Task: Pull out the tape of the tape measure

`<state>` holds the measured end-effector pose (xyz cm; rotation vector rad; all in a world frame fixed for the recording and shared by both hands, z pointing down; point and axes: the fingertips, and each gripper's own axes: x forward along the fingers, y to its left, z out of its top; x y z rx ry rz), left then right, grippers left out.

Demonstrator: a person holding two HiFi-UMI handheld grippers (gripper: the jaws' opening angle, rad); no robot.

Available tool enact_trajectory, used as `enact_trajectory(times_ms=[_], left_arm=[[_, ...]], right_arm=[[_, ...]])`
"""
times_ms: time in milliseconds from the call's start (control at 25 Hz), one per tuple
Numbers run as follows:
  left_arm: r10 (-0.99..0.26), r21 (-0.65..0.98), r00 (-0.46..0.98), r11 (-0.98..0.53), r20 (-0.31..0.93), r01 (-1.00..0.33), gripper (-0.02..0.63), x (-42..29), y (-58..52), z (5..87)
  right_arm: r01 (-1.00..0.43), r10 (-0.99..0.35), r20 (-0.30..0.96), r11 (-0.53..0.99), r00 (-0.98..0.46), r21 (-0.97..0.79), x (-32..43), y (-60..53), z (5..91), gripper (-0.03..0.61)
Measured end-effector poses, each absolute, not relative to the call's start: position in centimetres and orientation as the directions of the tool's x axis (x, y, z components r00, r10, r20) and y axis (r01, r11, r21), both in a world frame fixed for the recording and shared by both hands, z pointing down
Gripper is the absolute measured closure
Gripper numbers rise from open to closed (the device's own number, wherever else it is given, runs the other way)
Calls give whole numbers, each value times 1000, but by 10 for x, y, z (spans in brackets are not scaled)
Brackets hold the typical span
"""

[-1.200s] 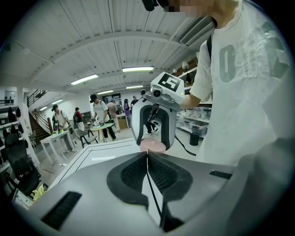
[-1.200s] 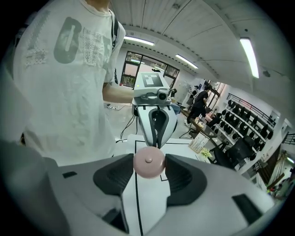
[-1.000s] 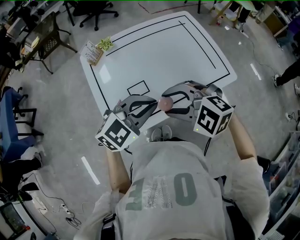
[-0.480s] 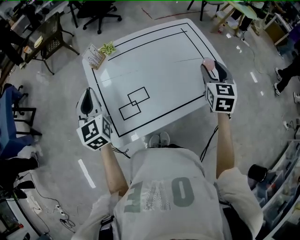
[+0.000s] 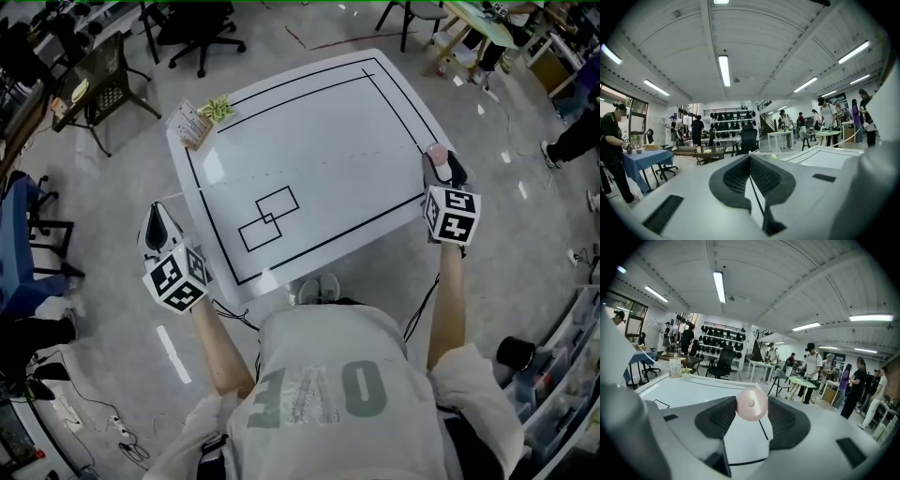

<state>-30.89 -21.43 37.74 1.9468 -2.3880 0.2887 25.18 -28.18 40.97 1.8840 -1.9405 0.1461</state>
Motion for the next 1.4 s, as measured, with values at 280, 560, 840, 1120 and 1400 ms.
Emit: enact_trajectory(times_ms=[280,560,840,1120,1400], left_arm=[[-963,-87,-188,174,192,-981,588,-301,-220,395],[-957,41,-133,148,256,-988,588,-285,-231,425],[-912,72,-94,133,398,-988,588,-265,-227,481],[-836,74,-94,158,541,-985,588,-254,-217,536],[-758,29,-101,156,644,-987,588,-246,-200,576]], right_arm=[[-969,-917,399,91,8,230,253,-285,418,350],[-963,-887,462,133,-11,233,252,-291,441,350],[-972,-817,576,166,-41,167,249,-297,494,350],[-977,-737,673,183,-66,105,241,-289,549,350],[-979,-671,736,195,-88,61,227,-274,589,350]])
